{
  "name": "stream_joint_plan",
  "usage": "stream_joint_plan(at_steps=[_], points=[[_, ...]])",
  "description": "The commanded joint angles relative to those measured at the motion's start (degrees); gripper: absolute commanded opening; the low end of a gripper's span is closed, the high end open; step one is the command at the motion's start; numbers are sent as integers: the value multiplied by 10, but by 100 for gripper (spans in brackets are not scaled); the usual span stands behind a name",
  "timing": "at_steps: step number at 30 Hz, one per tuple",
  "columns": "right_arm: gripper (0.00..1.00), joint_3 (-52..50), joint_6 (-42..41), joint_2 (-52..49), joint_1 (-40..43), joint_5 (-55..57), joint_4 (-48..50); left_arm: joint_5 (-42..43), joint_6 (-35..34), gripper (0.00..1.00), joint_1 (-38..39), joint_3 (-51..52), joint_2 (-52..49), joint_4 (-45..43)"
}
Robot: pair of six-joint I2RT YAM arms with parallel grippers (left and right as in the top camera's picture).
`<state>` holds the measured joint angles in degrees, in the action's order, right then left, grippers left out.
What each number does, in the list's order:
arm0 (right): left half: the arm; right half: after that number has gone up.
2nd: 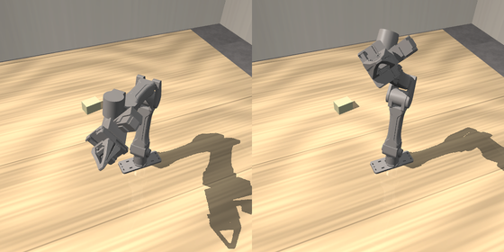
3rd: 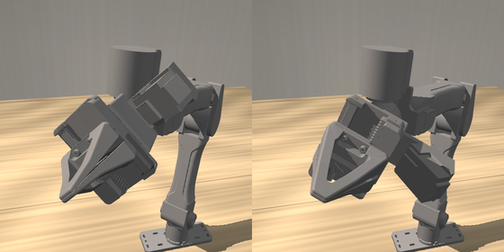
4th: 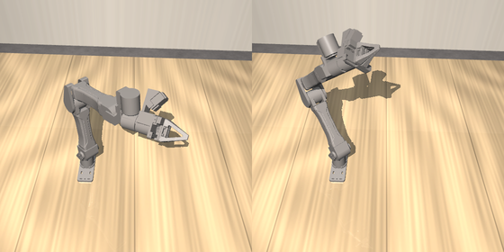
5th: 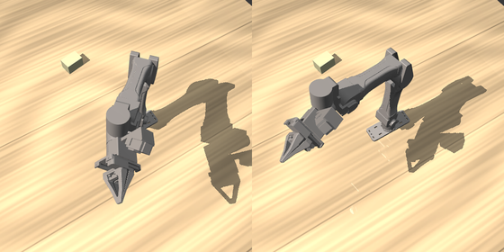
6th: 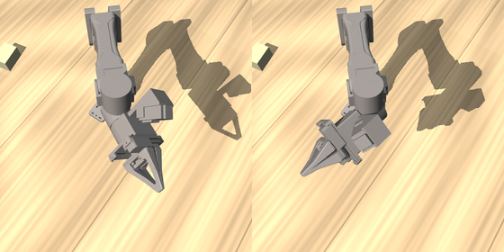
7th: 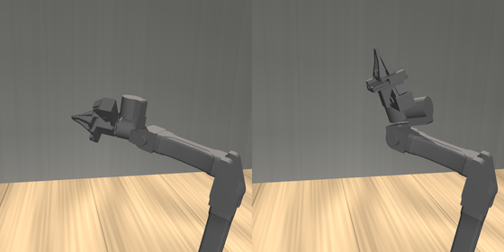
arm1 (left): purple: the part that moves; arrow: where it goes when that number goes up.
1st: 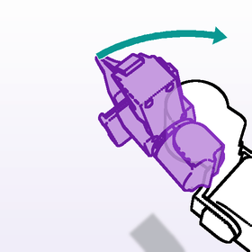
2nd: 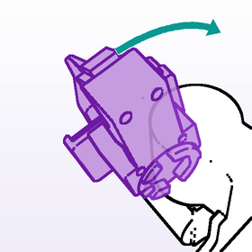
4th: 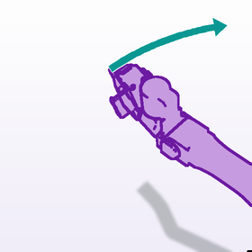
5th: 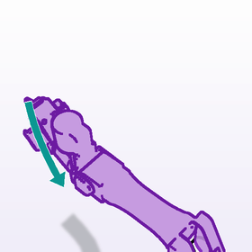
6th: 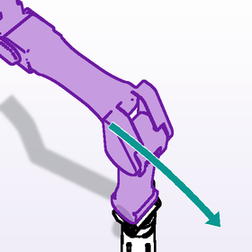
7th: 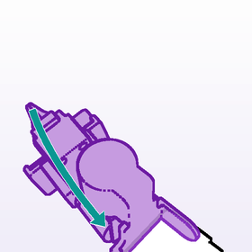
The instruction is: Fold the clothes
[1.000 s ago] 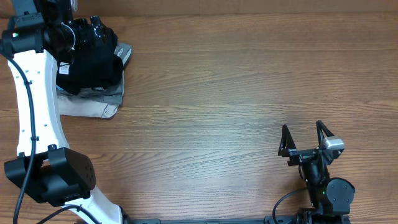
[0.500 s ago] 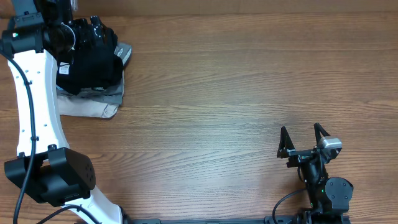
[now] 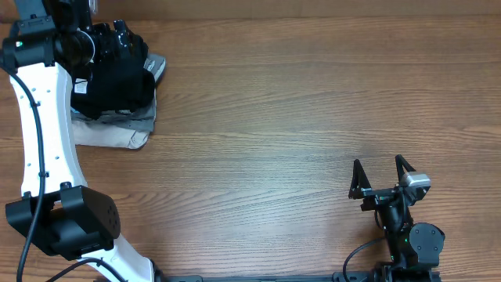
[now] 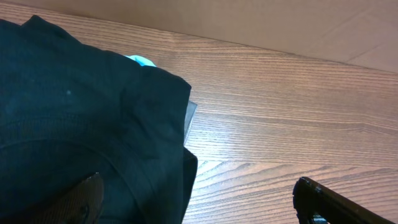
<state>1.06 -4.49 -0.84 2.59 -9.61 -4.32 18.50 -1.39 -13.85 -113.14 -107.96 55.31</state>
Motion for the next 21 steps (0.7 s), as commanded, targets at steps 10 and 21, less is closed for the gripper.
stream_joint_plan(at_steps=[10,21], points=[[100,-6,-2,7,1,5,3,8,-5,100,4,2,-7,0],[100,-6,-2,7,1,5,3,6,-5,100,5,2,11,0]])
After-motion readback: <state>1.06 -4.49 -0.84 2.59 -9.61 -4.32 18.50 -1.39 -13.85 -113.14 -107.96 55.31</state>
